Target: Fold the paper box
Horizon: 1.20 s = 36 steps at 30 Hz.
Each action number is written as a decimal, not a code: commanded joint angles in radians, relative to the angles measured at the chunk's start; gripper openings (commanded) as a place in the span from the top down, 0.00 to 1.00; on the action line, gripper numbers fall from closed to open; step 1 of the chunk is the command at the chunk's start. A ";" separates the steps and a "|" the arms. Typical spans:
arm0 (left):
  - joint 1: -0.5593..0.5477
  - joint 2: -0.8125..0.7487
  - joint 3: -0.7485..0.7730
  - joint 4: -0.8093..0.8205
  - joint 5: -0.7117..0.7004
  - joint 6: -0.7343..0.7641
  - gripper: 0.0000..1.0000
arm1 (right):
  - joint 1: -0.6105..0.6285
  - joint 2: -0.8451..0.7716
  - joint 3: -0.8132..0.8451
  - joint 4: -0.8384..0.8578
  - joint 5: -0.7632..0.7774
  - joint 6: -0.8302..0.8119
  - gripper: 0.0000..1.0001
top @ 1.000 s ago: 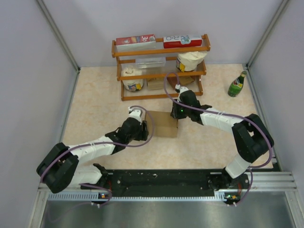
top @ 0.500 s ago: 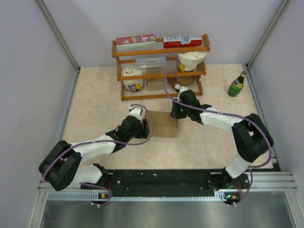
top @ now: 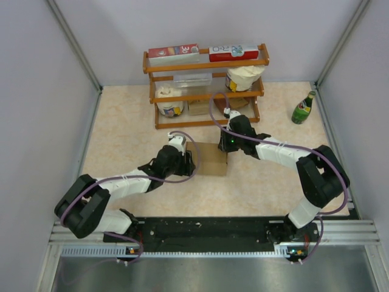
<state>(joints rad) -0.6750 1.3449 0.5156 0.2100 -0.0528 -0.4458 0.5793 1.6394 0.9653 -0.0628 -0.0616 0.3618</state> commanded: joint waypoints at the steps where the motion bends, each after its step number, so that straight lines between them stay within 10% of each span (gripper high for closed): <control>1: 0.005 0.007 0.031 0.054 0.042 0.001 0.38 | -0.007 0.046 0.023 -0.060 0.000 -0.015 0.74; 36: 0.006 -0.035 0.124 -0.149 0.139 -0.017 0.46 | -0.009 0.056 0.029 -0.066 -0.006 -0.014 0.74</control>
<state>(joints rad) -0.6701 1.3235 0.5957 0.0292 0.0490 -0.4492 0.5732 1.6562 0.9848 -0.0673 -0.0616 0.3588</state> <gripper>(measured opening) 0.557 0.260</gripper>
